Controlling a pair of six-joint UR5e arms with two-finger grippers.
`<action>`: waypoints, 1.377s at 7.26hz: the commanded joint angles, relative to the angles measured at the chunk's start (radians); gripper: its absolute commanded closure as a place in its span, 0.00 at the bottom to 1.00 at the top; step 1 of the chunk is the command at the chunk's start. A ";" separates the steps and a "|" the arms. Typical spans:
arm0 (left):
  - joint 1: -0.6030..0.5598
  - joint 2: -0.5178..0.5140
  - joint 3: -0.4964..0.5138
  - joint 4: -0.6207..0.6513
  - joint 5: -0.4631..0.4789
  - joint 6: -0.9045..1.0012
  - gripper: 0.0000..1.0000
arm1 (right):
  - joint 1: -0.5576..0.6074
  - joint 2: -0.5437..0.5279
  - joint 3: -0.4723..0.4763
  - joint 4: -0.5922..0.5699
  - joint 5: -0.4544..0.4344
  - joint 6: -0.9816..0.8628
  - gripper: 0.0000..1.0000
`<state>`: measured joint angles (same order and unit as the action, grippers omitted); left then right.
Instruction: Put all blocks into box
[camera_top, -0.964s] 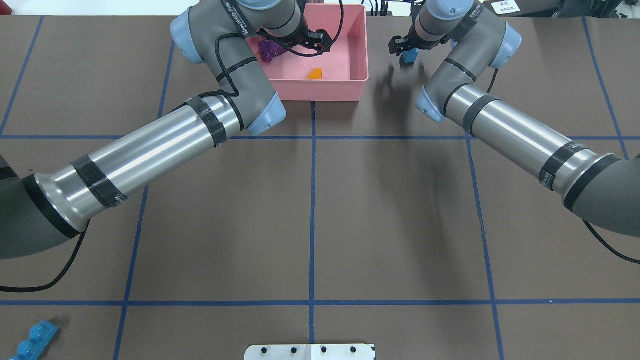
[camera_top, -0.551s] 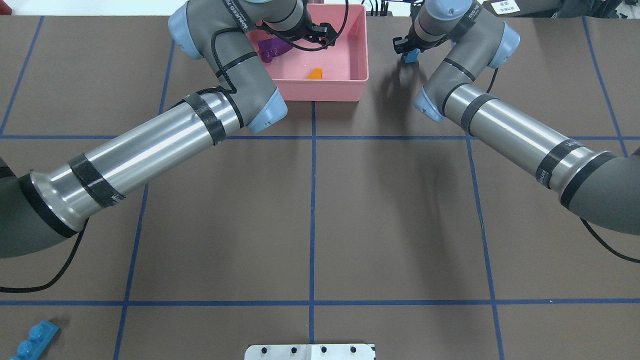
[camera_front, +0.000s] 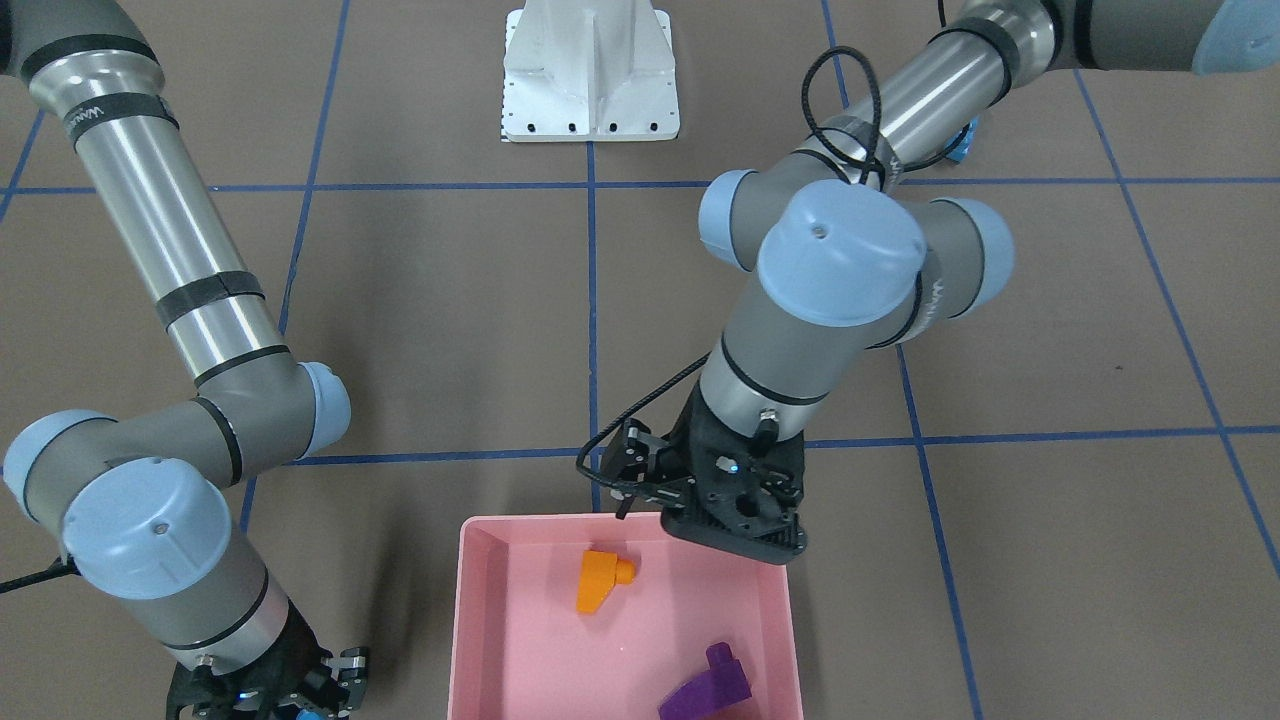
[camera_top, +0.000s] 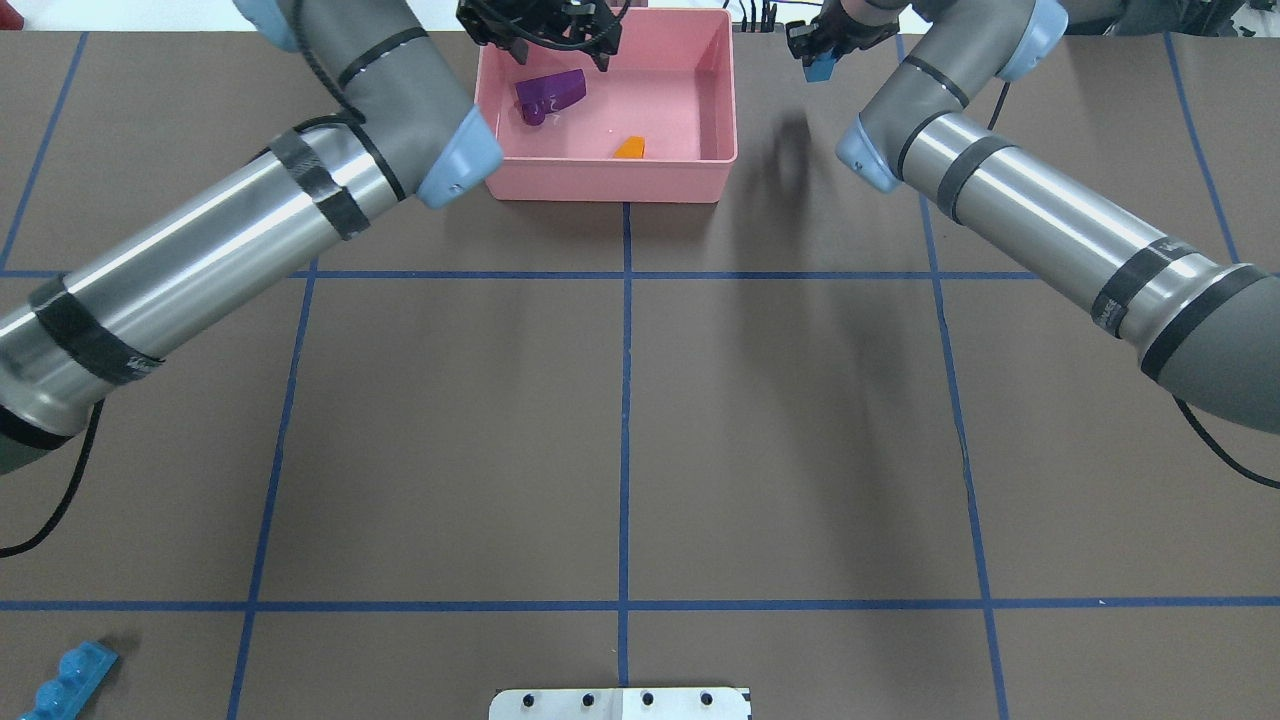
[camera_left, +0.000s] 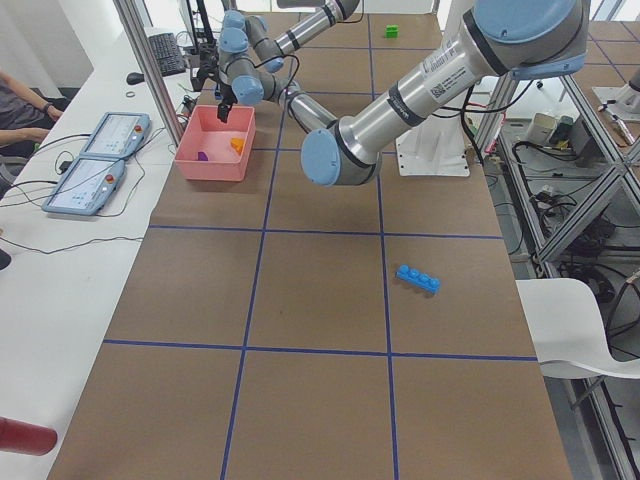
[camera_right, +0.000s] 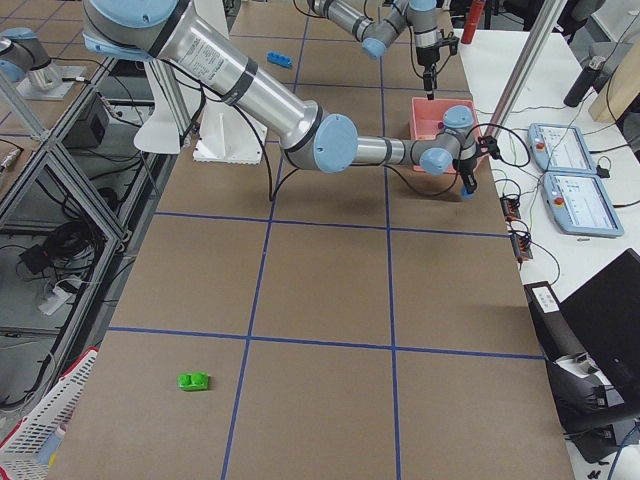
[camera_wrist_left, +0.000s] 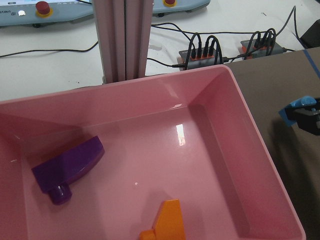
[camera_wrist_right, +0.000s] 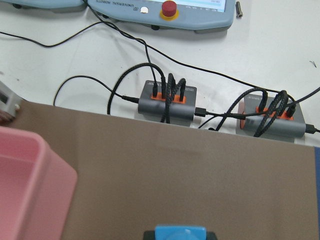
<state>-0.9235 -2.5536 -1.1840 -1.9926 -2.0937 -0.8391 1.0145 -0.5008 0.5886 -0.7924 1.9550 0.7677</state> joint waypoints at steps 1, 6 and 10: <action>-0.070 0.248 -0.274 0.031 -0.102 0.023 0.00 | 0.071 0.004 0.240 -0.248 0.134 0.016 1.00; -0.126 0.845 -0.711 0.043 -0.186 0.234 0.00 | -0.103 0.091 0.257 -0.275 -0.021 0.151 1.00; -0.068 1.136 -0.868 0.040 -0.123 0.343 0.00 | -0.157 0.142 0.194 -0.278 -0.094 0.198 0.01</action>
<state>-1.0269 -1.4934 -2.0173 -1.9511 -2.2508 -0.5170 0.8606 -0.3774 0.7934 -1.0683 1.8682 0.9361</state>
